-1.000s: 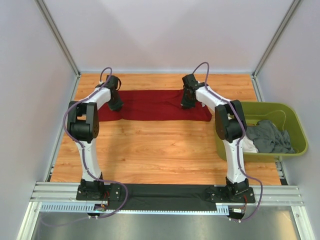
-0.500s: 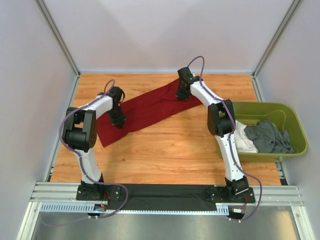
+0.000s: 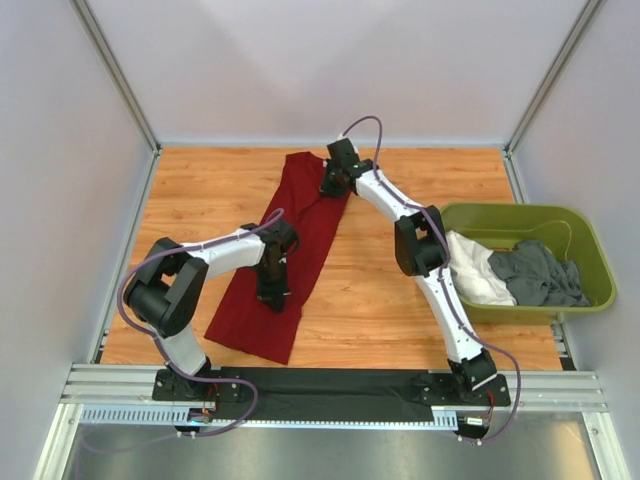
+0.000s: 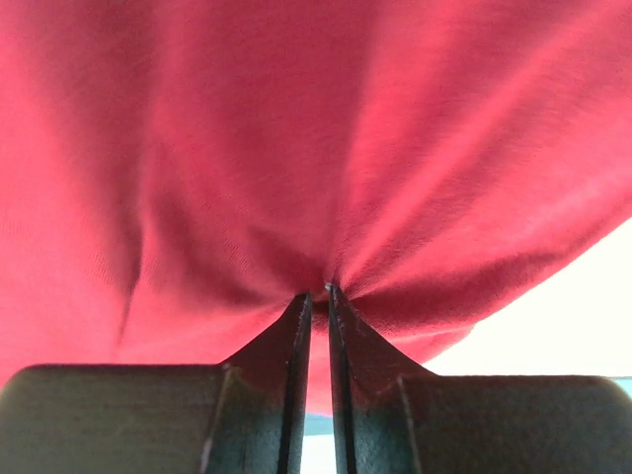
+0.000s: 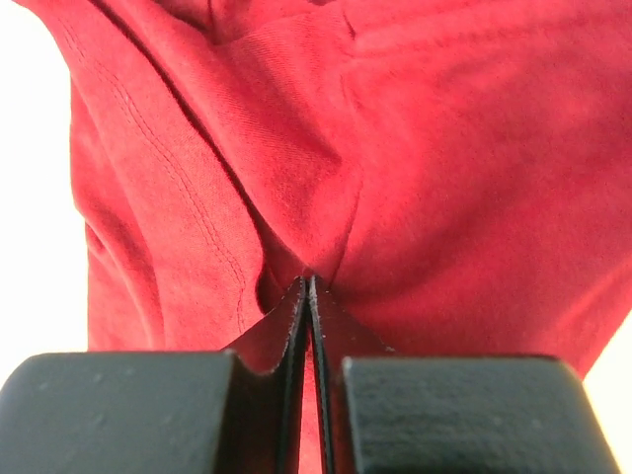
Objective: Fold and stack the t-shirts
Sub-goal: Fold the tshirt
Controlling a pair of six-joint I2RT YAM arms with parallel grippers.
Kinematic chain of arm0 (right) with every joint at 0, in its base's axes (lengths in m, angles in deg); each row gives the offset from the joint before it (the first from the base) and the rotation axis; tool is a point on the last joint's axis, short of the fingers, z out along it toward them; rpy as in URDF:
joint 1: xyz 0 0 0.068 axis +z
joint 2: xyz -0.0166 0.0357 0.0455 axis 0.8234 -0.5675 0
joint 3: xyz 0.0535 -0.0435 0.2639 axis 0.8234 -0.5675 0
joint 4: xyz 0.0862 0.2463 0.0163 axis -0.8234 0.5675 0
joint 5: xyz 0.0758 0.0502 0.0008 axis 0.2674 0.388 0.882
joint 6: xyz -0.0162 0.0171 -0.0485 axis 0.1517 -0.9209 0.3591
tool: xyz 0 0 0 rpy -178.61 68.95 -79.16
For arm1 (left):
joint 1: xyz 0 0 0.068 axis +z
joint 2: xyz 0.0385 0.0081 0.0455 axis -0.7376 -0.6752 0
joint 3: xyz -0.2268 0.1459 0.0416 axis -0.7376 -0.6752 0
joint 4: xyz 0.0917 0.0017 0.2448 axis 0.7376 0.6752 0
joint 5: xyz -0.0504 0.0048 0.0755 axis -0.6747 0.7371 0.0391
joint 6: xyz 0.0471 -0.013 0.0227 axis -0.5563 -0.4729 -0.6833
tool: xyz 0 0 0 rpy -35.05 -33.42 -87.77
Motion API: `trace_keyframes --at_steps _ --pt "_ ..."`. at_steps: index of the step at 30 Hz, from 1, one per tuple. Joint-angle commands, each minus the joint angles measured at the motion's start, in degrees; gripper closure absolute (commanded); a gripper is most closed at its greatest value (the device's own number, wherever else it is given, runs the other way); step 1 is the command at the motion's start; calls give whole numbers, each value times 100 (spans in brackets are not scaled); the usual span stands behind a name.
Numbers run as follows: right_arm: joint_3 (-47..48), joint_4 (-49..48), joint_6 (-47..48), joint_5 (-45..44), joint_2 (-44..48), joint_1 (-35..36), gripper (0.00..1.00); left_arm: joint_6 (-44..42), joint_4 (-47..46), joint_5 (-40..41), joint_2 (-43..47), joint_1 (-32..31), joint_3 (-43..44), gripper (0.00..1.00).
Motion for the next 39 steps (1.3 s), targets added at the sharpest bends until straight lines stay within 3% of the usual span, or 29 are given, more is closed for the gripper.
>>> trace_keyframes --at_steps 1,11,20,24,27,28,31,34,35,36,39 --pt "128 -147 -106 27 -435 331 94 206 -443 -267 -433 -304 -296 82" --pt "664 -507 -124 -44 -690 349 92 144 -743 -461 -952 -946 468 82" --pt "981 -709 -107 27 -804 349 91 39 -673 -373 -988 -955 583 83" --pt "981 -824 17 394 -471 279 81 -110 -489 -76 -619 -946 766 80" --pt "972 -841 262 510 161 209 68 -277 -164 373 -180 -920 1205 77" --pt "972 -841 402 536 354 174 63 -373 -50 461 21 -876 1338 70" --pt "972 -736 709 493 1162 42 35 -567 144 339 478 -525 1699 53" --pt "850 -481 956 440 1945 -29 17 -655 302 93 988 -60 1910 36" --pt "675 -281 1088 423 2321 -37 4 -673 451 32 1129 159 1945 31" --pt "569 -148 1159 396 2507 -38 0 -682 548 49 1287 257 1945 20" --pt "-334 397 1203 405 3368 -38 0 -630 847 110 2016 652 1553 7"
